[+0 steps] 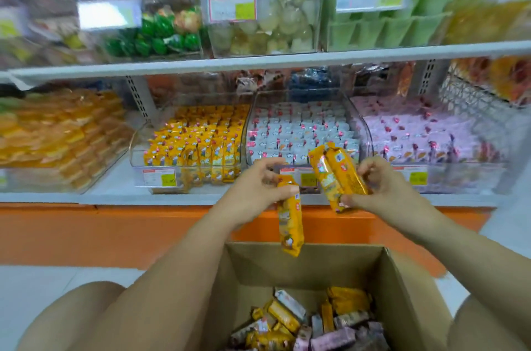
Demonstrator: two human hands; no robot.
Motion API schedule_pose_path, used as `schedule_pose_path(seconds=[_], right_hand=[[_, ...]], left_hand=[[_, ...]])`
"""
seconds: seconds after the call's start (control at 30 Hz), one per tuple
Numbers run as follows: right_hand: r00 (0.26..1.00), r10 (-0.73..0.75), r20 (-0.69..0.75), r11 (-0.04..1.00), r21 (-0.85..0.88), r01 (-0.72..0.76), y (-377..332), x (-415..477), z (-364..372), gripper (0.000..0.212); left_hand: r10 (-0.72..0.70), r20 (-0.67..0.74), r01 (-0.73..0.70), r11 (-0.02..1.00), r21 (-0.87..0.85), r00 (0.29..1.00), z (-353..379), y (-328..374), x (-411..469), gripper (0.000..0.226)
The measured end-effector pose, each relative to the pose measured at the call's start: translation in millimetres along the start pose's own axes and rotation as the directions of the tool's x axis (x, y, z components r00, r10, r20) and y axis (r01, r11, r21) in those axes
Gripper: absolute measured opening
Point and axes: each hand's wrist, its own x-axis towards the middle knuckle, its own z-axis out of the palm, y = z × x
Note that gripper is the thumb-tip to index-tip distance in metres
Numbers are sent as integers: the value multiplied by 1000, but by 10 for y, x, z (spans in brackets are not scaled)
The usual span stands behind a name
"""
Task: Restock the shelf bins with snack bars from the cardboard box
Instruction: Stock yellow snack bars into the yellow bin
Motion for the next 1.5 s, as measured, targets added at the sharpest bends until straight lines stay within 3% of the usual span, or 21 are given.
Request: schedule_pose_path(seconds=[0.13, 0.33, 0.47, 0.53, 0.6, 0.67, 0.73, 0.9, 1.13, 1.2, 1.27, 1.33, 1.4, 1.43, 1.5], right_hand=[[1000, 13, -25, 987, 162, -8, -30, 59, 97, 45], [999, -19, 48, 994, 110, 14, -117, 128, 252, 40], [993, -109, 52, 990, 93, 104, -308, 312, 431, 39], [988, -143, 56, 986, 99, 137, -413, 439, 558, 40], [982, -179, 68, 981, 87, 173, -500, 558, 691, 41], [971, -226, 83, 973, 66, 221, -569, 650, 794, 41], [961, -256, 106, 967, 40, 253, -606, 713, 858, 39], [955, -230, 188, 971, -24, 238, -572, 812, 929, 39], [958, -181, 224, 980, -44, 195, -509, 909, 1031, 37], [960, -163, 227, 983, -50, 178, -486, 915, 1043, 37], [963, -148, 225, 986, -41, 161, -479, 916, 1058, 36], [966, -146, 213, 988, -24, 155, -492, 920, 1092, 35], [966, -160, 204, 986, -7, 165, -524, 924, 1158, 35], [965, -171, 197, 984, -11, 177, -544, 926, 1200, 36], [962, -186, 200, 981, -16, 193, -578, 916, 1278, 37]], left_hand=[[-6, -101, 6, 1000, -5, 995, -72, 44, 52, 30], [13, -214, -30, 997, -77, 977, -303, 41, 84, 15], [49, -395, -94, 991, -95, 917, -648, 42, 146, 13], [108, -493, -122, 993, 4, 863, -883, 28, 194, 17], [219, -549, -120, 970, 211, 807, -1118, 9, 247, 19], [310, -546, -76, 910, 408, 778, -1305, 2, 305, 23], [339, -502, 0, 829, 560, 796, -1437, -15, 390, 27], [190, -379, 133, 723, 678, 906, -1626, -184, 665, 41], [31, -296, 247, 472, 846, 955, -1656, -525, 815, 36], [51, -312, 244, 509, 825, 949, -1662, -531, 797, 41], [201, -342, 170, 580, 797, 918, -1644, -472, 748, 43], [328, -427, 58, 733, 678, 843, -1559, -357, 654, 37], [199, -468, -33, 940, 339, 861, -1425, -214, 529, 33], [87, -409, -32, 990, 139, 908, -1352, -163, 476, 33], [-65, -244, 35, 992, -124, 968, -1248, -127, 412, 31]])
